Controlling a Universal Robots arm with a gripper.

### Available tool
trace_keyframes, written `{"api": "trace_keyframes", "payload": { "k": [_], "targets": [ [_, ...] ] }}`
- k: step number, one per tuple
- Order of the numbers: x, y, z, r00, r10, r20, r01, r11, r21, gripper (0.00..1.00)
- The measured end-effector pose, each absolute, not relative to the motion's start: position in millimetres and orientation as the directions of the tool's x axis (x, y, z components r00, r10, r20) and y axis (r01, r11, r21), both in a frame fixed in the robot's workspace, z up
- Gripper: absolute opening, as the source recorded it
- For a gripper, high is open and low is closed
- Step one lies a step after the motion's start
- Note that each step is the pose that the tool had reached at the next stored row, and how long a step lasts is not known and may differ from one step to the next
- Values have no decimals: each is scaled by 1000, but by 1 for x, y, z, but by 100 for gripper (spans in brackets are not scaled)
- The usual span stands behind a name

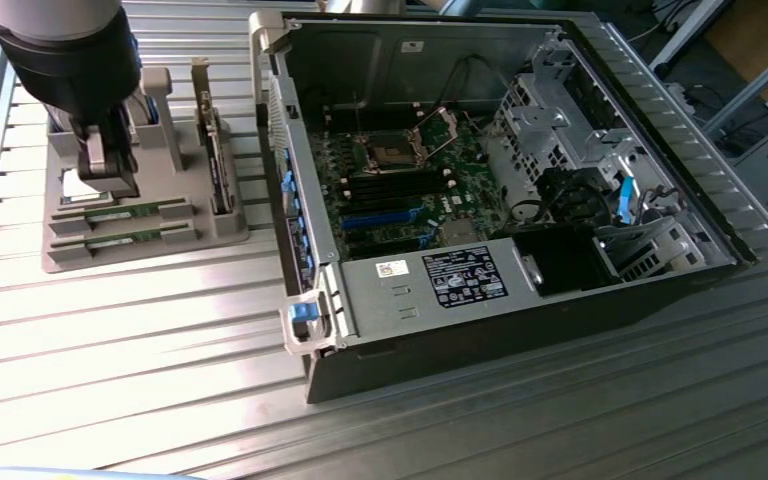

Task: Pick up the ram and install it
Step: 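Pick up the ram and move it above insertion slot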

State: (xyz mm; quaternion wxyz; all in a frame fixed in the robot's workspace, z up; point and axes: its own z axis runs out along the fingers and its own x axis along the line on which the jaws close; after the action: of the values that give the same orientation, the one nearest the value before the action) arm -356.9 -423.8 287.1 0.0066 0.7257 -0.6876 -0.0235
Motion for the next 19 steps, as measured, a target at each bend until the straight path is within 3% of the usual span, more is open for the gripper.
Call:
{"api": "trace_keyframes", "payload": {
  "k": [19],
  "targets": [
    [-357,-424,278,53,-998,-25,-998,-54,42,36]
  ]
}}
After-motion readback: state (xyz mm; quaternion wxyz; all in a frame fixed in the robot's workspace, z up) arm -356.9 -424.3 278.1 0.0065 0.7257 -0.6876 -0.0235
